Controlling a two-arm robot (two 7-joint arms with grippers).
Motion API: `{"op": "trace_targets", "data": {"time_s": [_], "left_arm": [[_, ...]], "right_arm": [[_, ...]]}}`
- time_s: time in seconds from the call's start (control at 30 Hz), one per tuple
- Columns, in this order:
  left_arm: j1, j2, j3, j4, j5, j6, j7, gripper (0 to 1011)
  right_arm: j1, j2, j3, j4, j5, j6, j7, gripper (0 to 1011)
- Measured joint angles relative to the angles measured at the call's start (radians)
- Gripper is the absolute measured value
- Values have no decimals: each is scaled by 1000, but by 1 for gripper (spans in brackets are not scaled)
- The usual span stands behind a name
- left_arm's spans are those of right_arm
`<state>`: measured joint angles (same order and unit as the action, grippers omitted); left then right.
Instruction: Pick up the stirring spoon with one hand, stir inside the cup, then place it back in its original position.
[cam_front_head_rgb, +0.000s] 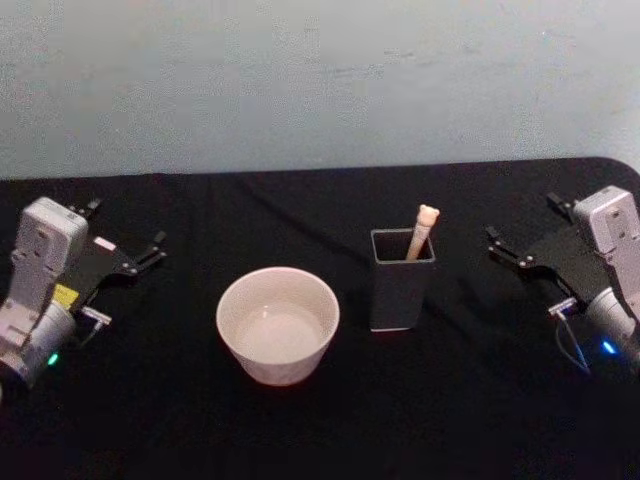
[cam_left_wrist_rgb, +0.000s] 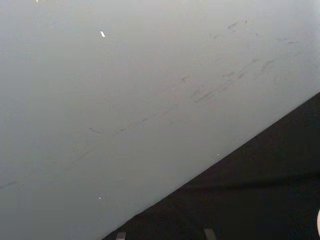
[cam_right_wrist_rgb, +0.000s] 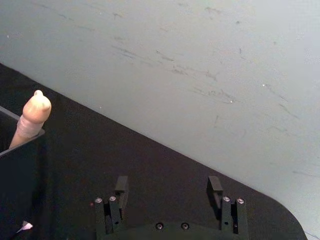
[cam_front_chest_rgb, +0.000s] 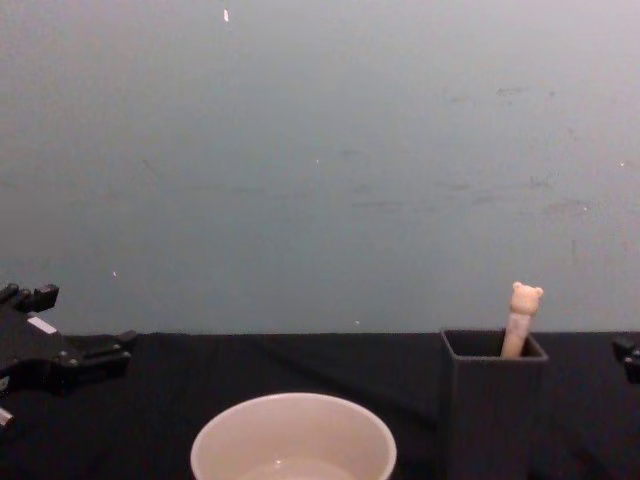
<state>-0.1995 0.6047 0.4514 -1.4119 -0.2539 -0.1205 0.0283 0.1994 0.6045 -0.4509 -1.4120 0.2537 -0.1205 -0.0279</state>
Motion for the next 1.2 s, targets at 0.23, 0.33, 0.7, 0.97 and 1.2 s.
{"op": "trace_targets", "data": {"time_s": [0.23,0.33,0.7,0.97,1.2], "left_arm": [[0,0,0,0,0,0,0,1001],[0,0,0,0,0,0,0,1001],[0,0,0,0,0,0,0,1001],[0,0,0,0,0,0,0,1001],[0,0,0,0,0,0,0,1001]], "right_arm": [[-11,-12,39,-2,42,-15,55,1003],[-16,-14,53,-7,68,-19,80,1003],[-59,9,99,-52,201,-37,272,1003],[-67,9,102,-72,246,-48,402,1003],[-40,-19,92,-56,260,-44,470,1002]]}}
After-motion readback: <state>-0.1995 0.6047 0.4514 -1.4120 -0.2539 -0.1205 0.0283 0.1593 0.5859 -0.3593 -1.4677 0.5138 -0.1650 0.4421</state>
